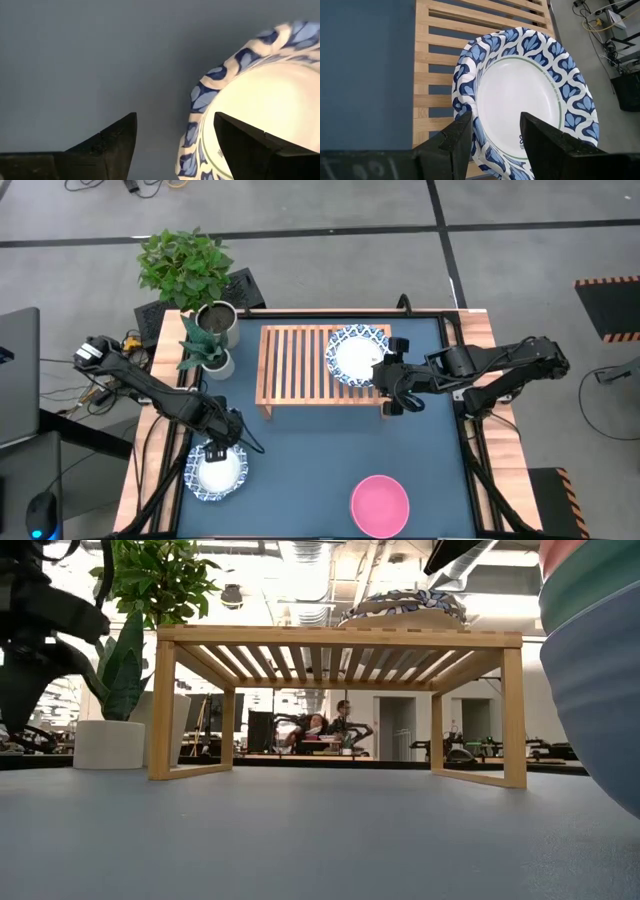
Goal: Place and stack bowls onto a shelf
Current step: Stack the white patterned bowl on top of the white patterned bowls on the shelf
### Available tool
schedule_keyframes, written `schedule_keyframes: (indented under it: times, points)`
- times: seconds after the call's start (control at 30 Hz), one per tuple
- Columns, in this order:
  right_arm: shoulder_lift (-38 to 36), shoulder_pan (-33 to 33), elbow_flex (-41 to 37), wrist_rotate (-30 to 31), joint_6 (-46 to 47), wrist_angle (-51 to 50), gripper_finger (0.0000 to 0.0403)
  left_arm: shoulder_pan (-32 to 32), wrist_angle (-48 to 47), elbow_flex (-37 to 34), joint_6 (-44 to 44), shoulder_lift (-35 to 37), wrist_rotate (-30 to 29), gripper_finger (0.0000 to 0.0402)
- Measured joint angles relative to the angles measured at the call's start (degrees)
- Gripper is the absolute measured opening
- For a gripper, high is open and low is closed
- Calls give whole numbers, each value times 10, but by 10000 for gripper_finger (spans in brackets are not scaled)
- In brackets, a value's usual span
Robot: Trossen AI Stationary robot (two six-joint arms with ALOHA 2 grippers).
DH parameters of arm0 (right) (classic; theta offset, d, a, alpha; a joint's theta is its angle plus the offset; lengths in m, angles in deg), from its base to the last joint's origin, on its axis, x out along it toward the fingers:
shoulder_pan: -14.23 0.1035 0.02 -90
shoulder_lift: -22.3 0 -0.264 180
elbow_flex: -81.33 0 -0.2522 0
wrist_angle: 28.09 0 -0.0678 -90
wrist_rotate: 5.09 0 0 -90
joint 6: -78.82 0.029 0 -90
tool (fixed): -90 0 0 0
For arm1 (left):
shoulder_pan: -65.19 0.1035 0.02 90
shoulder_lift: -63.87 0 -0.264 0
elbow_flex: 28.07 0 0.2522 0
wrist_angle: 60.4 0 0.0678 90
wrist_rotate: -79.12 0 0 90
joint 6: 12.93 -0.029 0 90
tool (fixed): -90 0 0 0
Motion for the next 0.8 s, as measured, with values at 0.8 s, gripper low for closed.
schedule_keyframes:
  times: [0.8]
  points:
    - [0,0,0,0,0,0,191,-6,5,7,-46,-123,74,140]
